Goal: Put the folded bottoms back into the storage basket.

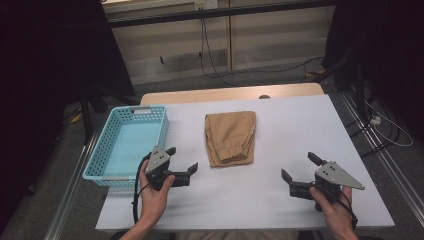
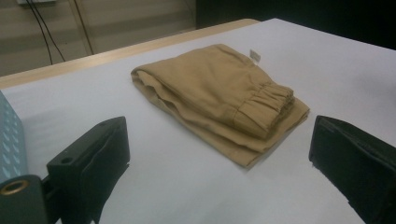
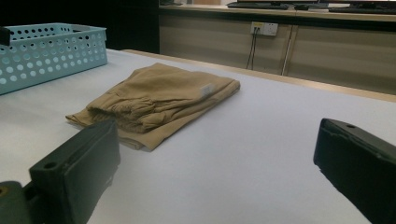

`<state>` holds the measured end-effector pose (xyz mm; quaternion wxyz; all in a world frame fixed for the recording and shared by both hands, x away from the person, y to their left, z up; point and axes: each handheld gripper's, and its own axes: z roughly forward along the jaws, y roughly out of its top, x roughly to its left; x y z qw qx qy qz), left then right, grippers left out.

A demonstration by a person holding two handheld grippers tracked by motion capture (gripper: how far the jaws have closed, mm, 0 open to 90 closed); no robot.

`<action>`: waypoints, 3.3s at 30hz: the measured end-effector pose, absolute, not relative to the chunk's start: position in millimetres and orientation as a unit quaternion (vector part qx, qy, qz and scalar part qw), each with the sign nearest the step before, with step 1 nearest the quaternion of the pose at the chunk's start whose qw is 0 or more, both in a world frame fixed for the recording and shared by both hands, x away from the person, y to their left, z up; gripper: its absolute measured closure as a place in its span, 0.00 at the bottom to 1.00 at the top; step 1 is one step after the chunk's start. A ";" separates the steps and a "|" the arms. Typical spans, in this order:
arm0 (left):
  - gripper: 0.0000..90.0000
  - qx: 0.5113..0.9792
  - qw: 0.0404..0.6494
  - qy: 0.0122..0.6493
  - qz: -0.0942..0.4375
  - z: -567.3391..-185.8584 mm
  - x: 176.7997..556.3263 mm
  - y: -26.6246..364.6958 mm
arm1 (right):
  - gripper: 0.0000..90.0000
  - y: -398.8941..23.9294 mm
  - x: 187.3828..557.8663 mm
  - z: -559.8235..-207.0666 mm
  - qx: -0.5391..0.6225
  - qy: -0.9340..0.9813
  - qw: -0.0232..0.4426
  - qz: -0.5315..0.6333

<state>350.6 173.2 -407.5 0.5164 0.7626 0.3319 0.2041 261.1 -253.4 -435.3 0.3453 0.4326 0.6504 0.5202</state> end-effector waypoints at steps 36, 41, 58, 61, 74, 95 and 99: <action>0.07 0.771 0.507 0.343 0.174 -381.8 417.8 142.1 | 0.01 -251.2 261.3 -435.7 0.430 0.655 0.346 0.517; 0.07 0.776 0.502 0.344 0.167 -377.6 428.0 135.5 | 0.01 -251.3 261.1 -435.7 0.429 0.656 0.345 0.517; 0.08 0.790 0.459 0.367 0.172 -389.0 458.0 118.8 | 0.01 -250.9 261.3 -436.2 0.430 0.658 0.342 0.515; 0.08 0.793 0.453 0.371 0.167 -391.9 463.1 116.0 | 0.01 -250.8 261.3 -436.2 0.429 0.658 0.342 0.516; 0.07 0.791 0.439 0.401 0.149 -405.9 483.0 106.4 | 0.01 -250.7 261.3 -436.6 0.430 0.660 0.339 0.515; 0.25 0.787 0.398 0.466 0.076 -434.7 500.1 96.1 | 0.01 -251.5 261.8 -437.6 0.433 0.662 0.338 0.510; 0.28 0.786 0.387 0.478 0.058 -442.9 503.5 95.9 | 0.01 -251.3 261.7 -437.7 0.432 0.664 0.337 0.509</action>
